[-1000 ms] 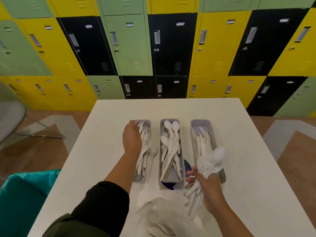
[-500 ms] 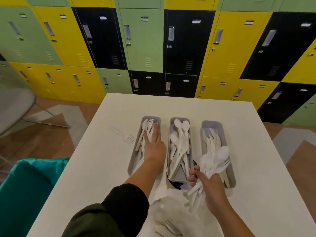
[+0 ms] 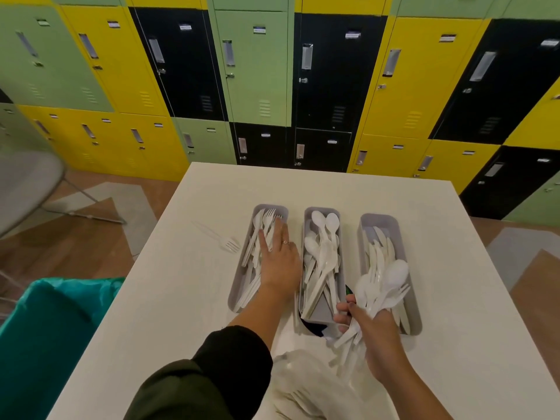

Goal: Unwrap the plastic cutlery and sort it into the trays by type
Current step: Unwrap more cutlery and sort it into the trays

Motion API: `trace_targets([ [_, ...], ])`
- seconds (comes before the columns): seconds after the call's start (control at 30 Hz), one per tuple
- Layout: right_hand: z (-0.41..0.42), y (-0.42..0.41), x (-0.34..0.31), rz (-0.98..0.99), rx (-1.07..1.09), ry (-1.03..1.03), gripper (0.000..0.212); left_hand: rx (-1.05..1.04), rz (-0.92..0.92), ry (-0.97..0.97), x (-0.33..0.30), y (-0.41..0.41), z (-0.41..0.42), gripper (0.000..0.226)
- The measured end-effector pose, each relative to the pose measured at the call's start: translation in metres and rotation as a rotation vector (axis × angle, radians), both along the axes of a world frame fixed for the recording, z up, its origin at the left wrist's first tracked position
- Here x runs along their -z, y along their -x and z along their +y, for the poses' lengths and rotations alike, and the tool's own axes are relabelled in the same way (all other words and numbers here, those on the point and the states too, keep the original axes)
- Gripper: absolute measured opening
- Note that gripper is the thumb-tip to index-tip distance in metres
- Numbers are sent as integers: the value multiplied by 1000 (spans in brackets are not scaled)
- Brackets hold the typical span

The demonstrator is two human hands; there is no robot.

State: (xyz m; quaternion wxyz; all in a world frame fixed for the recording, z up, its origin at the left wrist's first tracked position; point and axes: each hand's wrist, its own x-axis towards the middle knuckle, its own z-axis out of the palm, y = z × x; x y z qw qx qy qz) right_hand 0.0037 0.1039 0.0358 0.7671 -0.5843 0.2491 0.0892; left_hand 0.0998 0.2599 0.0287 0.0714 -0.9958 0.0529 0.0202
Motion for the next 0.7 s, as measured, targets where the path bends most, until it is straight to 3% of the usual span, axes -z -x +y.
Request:
trace_targets([
  [0.1, -1, 2, 0, -1, 0, -12, 15, -65, -231, 121, -4, -8, 3, 25],
  [0.23, 0, 2, 0, -11, 0, -5, 15, -133, -592, 378, -23, -19, -16, 2],
  [0.27, 0, 2, -1, -11, 2, -9, 15, -139, -603, 449, -29, -20, -23, 8],
  [0.4, -2, 3, -5, -23, -3, -3, 14, -222, -343, 485, -24, -17, -43, 41],
  [0.57, -13, 4, -8, -8, 20, -52, 17, -189, -116, 706, -12, -11, -49, 42],
  [0.7, -15, 2, -4, -17, -17, 37, 14, -110, -9, 690, -16, -9, -42, 47],
])
